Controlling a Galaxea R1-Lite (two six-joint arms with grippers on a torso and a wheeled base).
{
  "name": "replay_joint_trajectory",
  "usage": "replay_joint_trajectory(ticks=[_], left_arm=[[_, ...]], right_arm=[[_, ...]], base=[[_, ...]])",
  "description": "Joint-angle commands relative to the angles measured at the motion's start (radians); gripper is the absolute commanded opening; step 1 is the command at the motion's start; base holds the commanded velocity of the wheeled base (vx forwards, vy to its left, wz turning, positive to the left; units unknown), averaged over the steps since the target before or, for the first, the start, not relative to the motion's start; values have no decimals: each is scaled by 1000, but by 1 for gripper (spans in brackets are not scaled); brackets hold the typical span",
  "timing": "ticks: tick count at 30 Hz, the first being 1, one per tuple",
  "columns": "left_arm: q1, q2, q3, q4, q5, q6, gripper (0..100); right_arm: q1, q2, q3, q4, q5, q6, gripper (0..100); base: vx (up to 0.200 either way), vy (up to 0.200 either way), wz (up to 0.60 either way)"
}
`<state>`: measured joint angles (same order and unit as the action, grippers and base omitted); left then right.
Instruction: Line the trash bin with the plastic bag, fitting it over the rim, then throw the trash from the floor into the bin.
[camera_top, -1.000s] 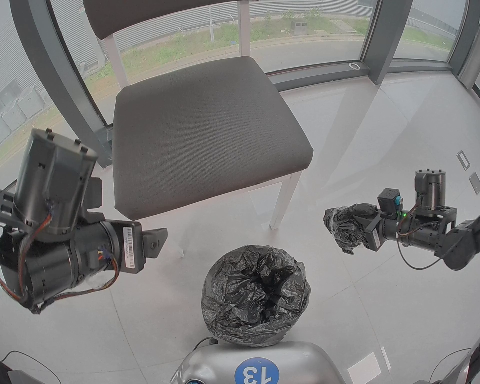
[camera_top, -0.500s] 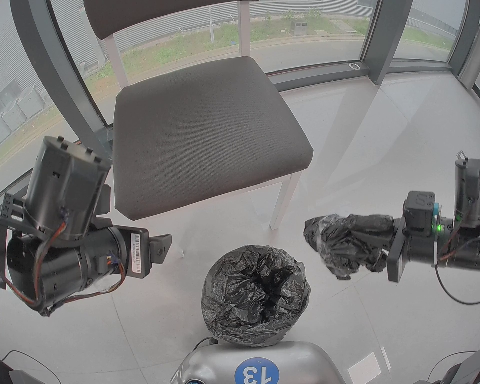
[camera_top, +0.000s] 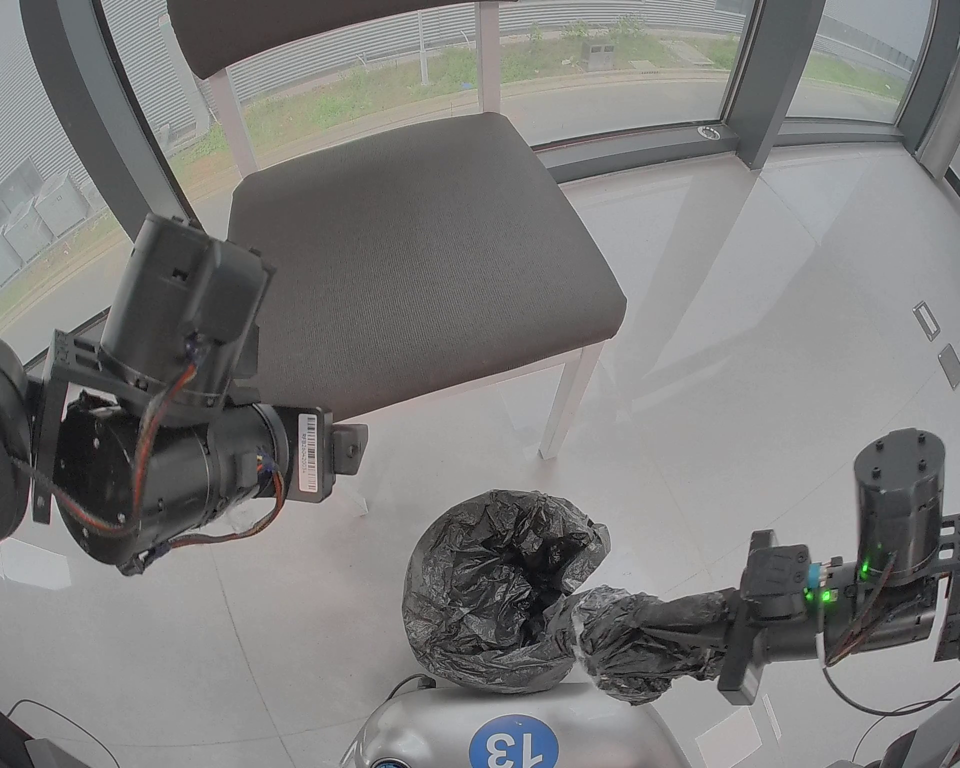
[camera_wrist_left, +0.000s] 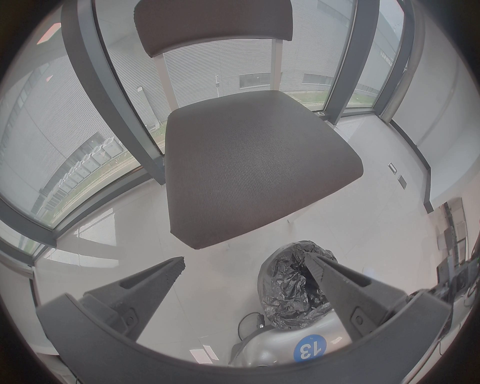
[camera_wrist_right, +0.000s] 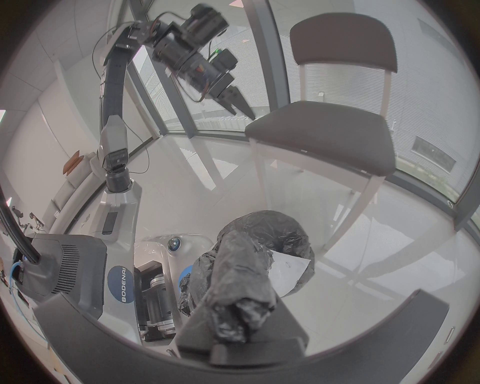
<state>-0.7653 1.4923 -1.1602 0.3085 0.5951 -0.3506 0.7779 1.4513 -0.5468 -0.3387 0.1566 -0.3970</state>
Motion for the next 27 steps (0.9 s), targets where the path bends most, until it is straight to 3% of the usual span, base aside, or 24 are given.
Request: replay_joint_trajectory(ticks=[1, 6, 27], left_arm=[[18, 22, -16, -5, 2, 10, 100], [18, 23, -19, -6, 2, 10, 100], [20, 45, -19, -91, -9, 13, 100]], right_arm=[[15, 178, -64, -74, 6, 0, 0], [17, 262, -147, -103, 27, 12, 0], [8, 436, -196, -112, 49, 4, 0]], base=[[0, 0, 0], [0, 0, 0], [0, 0, 0]])
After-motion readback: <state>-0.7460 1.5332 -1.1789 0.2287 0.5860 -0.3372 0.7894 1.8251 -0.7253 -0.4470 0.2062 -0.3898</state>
